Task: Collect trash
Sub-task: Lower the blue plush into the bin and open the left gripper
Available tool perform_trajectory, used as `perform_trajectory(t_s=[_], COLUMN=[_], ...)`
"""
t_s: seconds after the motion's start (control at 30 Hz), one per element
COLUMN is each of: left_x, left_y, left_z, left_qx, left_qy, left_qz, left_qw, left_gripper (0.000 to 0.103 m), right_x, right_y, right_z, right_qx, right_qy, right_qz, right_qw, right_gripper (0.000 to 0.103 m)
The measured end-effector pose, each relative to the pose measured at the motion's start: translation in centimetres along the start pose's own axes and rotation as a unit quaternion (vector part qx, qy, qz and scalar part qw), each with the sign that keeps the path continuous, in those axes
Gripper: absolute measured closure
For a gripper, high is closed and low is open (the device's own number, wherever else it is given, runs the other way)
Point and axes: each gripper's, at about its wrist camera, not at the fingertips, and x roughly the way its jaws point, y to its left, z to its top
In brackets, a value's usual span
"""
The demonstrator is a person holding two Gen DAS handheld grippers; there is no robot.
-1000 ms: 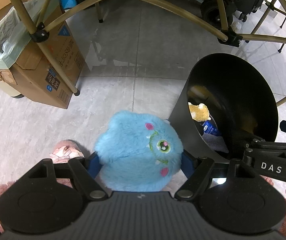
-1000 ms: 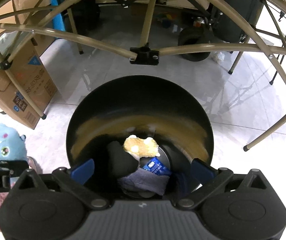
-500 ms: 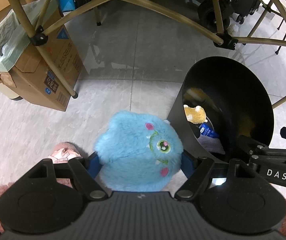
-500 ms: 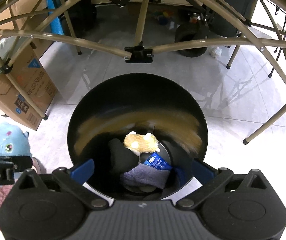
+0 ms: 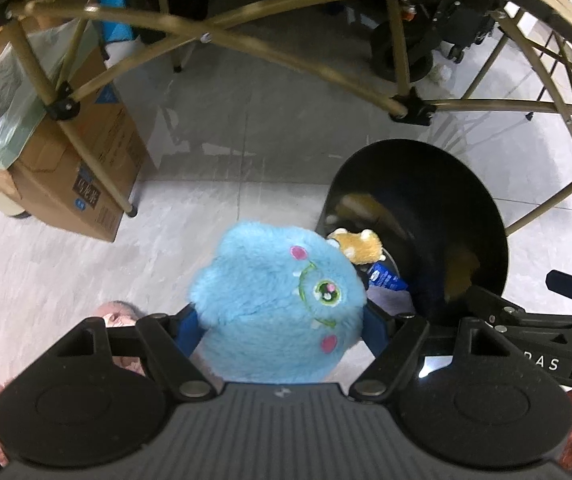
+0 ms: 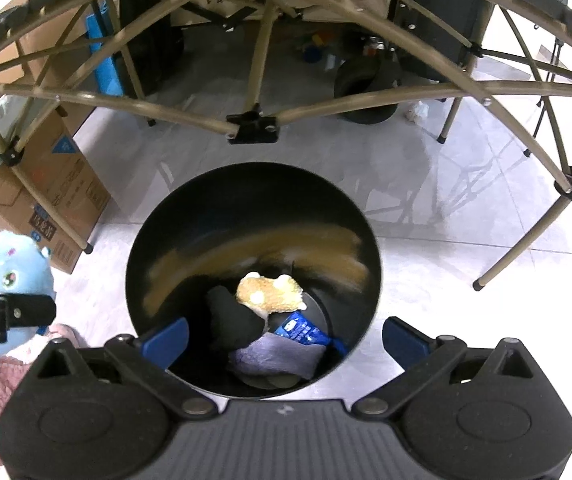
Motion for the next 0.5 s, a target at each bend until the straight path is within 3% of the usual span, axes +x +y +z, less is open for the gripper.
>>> perform_trajectory(t_s=[0.5], left_x=[0.6], left_y=[-6.1], left_z=[1.1], left_qx=[0.056], left_qy=[-0.005], left_qz=[-0.009], left_qw=[0.9984], left_gripper=[0.025], right_x=[-2.4], right_y=[-6.0], right_z=[-0.2], right_qx=[0.062], right_qy=[-0.029], right_qz=[-0.029], right_qw=[0.997], right_gripper=[0.0])
